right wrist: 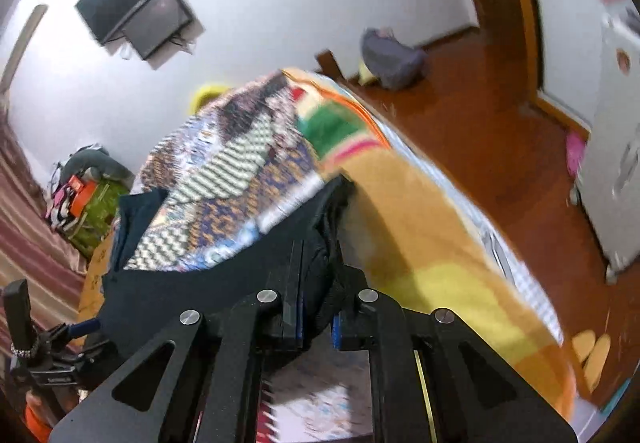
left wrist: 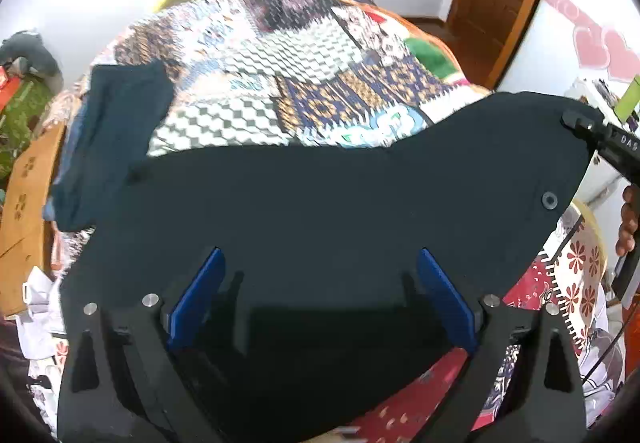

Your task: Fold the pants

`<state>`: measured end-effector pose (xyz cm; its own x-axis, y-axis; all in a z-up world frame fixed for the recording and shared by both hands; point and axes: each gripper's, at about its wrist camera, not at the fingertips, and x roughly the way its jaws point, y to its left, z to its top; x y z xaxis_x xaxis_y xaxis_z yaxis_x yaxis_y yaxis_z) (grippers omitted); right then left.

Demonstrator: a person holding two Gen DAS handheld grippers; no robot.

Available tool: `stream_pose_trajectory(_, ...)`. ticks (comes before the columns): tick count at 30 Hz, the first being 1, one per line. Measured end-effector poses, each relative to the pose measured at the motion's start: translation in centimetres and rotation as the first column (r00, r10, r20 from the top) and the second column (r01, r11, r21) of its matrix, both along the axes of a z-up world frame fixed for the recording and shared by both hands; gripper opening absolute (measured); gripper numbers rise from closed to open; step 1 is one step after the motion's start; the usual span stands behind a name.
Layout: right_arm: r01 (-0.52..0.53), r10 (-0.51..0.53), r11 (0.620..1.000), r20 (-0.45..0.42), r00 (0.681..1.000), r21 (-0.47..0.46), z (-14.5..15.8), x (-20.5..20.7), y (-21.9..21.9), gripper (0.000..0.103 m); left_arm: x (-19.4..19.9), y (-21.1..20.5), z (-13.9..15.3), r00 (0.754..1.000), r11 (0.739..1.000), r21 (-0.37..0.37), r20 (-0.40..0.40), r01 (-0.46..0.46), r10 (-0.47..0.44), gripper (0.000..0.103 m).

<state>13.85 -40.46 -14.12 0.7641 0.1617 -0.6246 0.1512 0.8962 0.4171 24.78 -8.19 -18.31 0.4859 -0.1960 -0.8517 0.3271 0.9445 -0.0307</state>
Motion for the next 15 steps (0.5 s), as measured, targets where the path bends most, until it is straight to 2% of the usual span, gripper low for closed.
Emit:
stream_pose_trajectory(7, -0.134, 0.140, 0.989, 0.129, 0.982, -0.059, 5.5, 1.8, 5.8, 0.008, -1.9, 4.5, 3.6, 0.990, 0.997, -0.011, 0.120, -0.073, 0.073, 0.097)
stream_pose_trajectory(11, -0.229, 0.237, 0.972, 0.187, 0.954, -0.060, 7.9, 3.7, 10.4, 0.008, -2.9, 7.4, 4.9, 0.980, 0.992, -0.035, 0.153, -0.125, 0.129, 0.097)
stream_pose_trajectory(15, -0.312, 0.315, 0.949, 0.224, 0.922, -0.050, 8.7, 5.5, 15.0, 0.008, -4.0, 10.4, 5.6, 0.966, 0.981, -0.060, 0.171, -0.185, 0.192, 0.097)
